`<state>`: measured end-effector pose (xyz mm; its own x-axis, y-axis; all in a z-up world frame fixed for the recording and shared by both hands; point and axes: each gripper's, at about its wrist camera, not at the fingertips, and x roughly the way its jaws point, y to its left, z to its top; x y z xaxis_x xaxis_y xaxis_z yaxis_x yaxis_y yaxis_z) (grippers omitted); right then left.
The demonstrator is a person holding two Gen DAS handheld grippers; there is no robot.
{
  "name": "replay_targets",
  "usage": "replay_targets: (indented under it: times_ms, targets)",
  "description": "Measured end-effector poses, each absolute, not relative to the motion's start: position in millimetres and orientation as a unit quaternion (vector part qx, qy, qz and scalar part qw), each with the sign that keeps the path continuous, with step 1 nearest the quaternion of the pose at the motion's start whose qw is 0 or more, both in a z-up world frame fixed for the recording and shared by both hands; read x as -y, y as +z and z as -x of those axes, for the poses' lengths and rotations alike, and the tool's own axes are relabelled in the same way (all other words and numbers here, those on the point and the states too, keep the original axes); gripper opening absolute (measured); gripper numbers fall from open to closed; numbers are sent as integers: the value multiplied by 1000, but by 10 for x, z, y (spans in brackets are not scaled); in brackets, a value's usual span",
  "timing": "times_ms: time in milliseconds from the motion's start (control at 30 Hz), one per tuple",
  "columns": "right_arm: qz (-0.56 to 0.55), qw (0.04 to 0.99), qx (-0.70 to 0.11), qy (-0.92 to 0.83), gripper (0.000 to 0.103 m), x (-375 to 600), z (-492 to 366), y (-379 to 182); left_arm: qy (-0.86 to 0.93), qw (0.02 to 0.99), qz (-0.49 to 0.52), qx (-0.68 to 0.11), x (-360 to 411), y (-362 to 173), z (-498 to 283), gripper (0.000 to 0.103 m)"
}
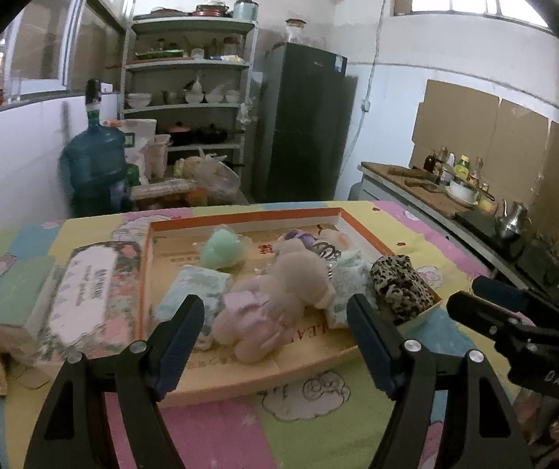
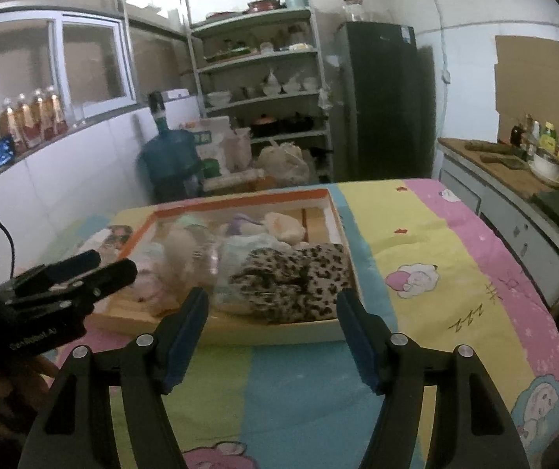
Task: Organize soft objects
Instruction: 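Withdraw both grippers from the tray toward the remaining items on the quilt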
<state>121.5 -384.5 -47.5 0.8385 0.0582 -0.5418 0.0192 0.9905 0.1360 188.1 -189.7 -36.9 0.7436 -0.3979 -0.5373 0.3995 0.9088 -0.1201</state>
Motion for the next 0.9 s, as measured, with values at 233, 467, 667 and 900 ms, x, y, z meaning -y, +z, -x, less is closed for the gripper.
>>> replay_targets:
  times_ms: [233,467,667,900]
  targets:
    - [-68,962,-262,32,70,3560,-992,-329,-192,947,-6,-257,1625,-254,-1565,75]
    - [-66,963,-253,57,70,3251,-854,-256,-173,956,-13,-237,1358,-170,-1312,75]
    - [-60,963,-250,84,70,2922,-799,-234,-147,964,-13,-222,1062,-122,-1144,75]
    - [-62,960,-249,114,70,2571,-787,-240,-115,971,-21,-208,715,-102,-992,75]
